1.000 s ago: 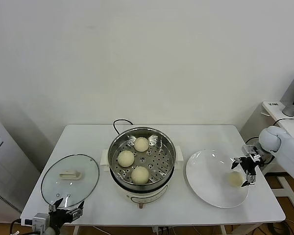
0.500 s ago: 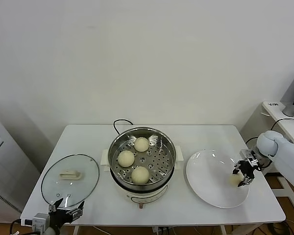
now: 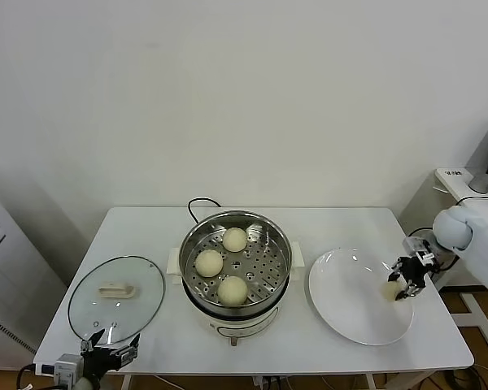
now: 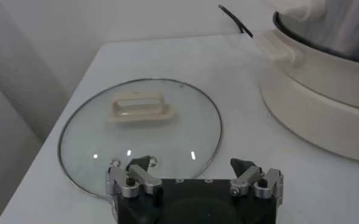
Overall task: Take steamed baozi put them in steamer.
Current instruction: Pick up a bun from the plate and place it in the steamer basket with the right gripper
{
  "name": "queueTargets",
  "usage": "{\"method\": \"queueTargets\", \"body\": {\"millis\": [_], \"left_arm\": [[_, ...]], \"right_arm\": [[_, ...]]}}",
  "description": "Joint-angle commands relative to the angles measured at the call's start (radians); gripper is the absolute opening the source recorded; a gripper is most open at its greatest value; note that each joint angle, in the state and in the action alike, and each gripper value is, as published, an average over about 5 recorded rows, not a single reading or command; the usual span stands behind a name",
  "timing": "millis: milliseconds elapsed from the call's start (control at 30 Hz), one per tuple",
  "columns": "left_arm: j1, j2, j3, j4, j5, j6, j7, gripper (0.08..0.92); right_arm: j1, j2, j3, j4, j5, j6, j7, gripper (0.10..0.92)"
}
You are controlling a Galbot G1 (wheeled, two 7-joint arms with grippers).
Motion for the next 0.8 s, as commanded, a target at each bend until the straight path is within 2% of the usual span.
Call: {"method": "queueTargets", "body": {"millis": [33, 333, 533, 800], "left_arm": [[0.005, -0.003, -0.001, -0.003, 0.005, 0.0, -0.001, 0.823], [0.025, -0.004, -0.01, -0.01, 0.011, -0.009, -0.001, 0.823], [0.027, -0.008, -0.009, -0.012, 0.012, -0.011, -0.001, 0.823], [0.027, -0.007, -0.005, -0.008, 0.013, -0.012, -0.001, 0.823]], "right_arm": [[0.492, -0.038, -0.459, 0.231, 0.406, -0.19, 0.031, 0.441], [0.85, 0.173, -0.73, 0.308, 0.691, -0.372, 0.138, 0.443], [0.897, 0.285, -0.777, 0.311, 0.805, -0.435, 0.209, 0.449], [0.865, 0.346, -0.762, 0.357, 0.883, -0.519, 0.34, 0.446]]}}
